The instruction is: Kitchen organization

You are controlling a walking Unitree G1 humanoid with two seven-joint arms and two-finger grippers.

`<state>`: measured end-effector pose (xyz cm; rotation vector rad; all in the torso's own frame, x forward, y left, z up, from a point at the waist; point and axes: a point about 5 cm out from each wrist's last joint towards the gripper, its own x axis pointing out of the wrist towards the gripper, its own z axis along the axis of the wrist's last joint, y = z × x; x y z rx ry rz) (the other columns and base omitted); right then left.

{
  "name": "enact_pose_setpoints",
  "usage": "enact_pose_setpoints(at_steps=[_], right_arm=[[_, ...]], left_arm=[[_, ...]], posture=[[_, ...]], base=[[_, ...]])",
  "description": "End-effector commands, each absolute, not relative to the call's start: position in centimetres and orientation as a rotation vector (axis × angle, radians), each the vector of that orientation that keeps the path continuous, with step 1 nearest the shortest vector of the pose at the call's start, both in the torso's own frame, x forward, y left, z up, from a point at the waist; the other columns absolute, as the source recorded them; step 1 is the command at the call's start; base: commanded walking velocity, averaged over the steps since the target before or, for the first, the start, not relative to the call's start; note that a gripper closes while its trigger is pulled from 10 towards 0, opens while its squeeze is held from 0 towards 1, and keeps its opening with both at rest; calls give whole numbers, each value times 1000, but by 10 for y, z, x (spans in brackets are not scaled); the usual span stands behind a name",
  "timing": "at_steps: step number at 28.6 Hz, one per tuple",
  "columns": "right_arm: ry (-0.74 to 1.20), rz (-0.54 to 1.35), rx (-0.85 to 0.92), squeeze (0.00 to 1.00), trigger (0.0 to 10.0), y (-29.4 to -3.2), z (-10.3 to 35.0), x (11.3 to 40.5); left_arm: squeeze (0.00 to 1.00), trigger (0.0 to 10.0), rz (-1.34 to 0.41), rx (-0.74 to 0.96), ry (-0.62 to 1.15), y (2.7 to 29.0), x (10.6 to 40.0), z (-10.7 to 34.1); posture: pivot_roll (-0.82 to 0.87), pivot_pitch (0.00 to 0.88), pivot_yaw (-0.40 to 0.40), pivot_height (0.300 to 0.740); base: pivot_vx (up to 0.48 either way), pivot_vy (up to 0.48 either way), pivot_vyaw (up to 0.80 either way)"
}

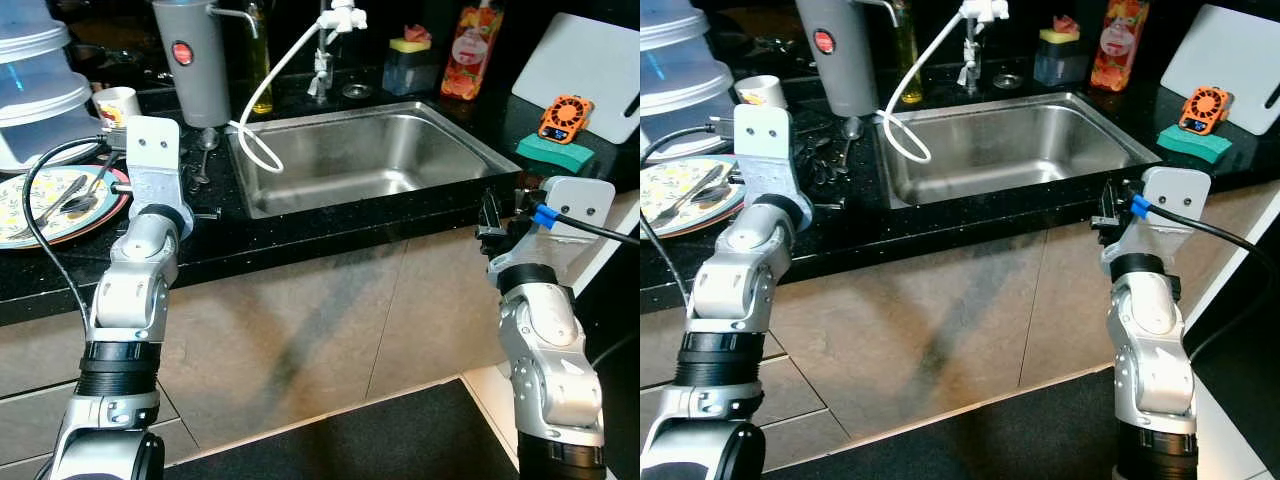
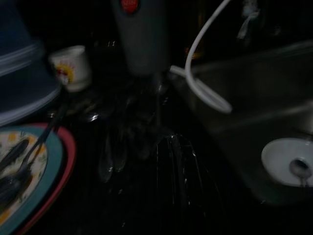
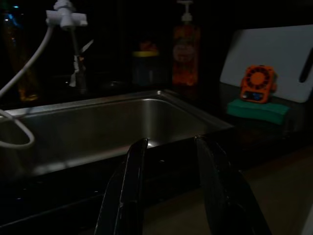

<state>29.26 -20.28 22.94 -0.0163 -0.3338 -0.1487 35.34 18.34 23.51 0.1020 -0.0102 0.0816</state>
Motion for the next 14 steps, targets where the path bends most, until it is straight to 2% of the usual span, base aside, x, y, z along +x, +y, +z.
enact_pose_setpoints(at_steps=[1, 3, 5, 6, 9, 14], right_arm=[[-334, -137, -13, 0, 10000, -200, 229, 291], [-332, -136, -15, 0, 10000, -199, 229, 290], [-322, -129, -25, 0, 10000, -200, 227, 290], [-322, -129, -25, 0, 10000, -200, 227, 290], [-295, -90, -54, 0, 10000, -199, 223, 291], [-289, -78, -63, 0, 10000, -199, 222, 292]], left_arm=[[0, 10000, 95, 145, 80, 192, 352, 228], [0, 10000, 61, 190, 97, 193, 350, 227], [0, 10000, 60, 255, 118, 214, 344, 234], [0, 10000, 60, 255, 118, 214, 344, 234], [0, 10000, 93, 241, 207, 253, 331, 234], [0, 10000, 98, 220, 236, 259, 328, 232]], posture=[[-1, 28, 51, 740], [1, 30, 53, 740], [14, 37, 53, 740], [14, 37, 53, 740], [39, 48, 51, 740], [39, 48, 51, 740]], base=[[0, 0, 0], [0, 0, 0], [0, 0, 0], [0, 0, 0], [0, 0, 0], [0, 0, 0]])
